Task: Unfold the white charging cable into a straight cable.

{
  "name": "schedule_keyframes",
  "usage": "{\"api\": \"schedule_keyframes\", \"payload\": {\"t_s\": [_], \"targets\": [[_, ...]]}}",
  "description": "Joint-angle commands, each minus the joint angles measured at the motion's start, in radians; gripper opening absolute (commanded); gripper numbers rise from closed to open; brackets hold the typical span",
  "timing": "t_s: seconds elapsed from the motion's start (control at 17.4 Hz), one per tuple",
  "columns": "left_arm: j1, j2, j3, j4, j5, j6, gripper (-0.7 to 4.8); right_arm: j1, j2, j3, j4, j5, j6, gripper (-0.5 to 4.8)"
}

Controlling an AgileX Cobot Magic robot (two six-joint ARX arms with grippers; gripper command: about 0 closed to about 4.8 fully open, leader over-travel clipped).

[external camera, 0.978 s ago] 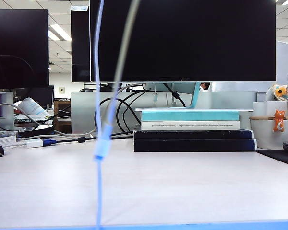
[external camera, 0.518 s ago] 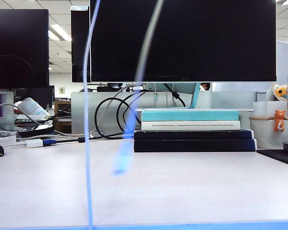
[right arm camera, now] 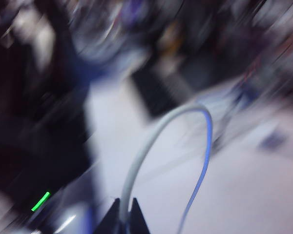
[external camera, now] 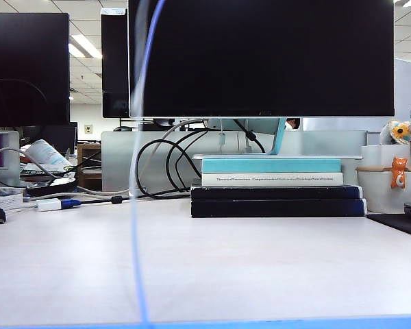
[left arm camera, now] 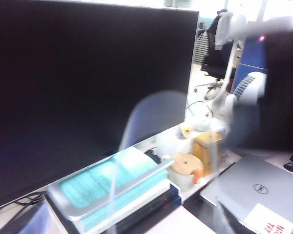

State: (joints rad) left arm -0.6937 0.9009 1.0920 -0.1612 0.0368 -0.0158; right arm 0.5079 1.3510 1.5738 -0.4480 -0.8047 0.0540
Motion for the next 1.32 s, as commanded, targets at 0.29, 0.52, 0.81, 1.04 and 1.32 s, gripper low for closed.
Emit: {"api": "schedule_keyframes", "payload": {"t_s": [0.29, 0.52, 0.81, 1.04, 1.32], "targets": [[0.000, -0.017, 0.003, -0.019, 0.001, -0.002, 4.79, 0.000, 0.178, 0.548, 0.074, 0.251, -0.063, -0.05], [0.000, -0.039, 0.003, -0.057, 0.000, -0.011, 4.79, 0.000, 0.266, 0.706, 0.090, 0.253, -0.034, -0.05], [0.000, -0.067, 0.003, -0.078, -0.018, -0.011, 4.79, 0.036, 0.346, 0.707, 0.143, 0.207, 0.058, -0.05], [0.000, -0.069, 0.003, -0.129, -0.041, 0.002, 4.79, 0.081, 0.405, 0.708, 0.225, 0.145, 0.160, -0.05], [0.000, -0.073, 0.003, -0.144, -0.085, 0.035, 4.79, 0.129, 0.418, 0.710, 0.324, 0.028, 0.271, -0.05]]}}
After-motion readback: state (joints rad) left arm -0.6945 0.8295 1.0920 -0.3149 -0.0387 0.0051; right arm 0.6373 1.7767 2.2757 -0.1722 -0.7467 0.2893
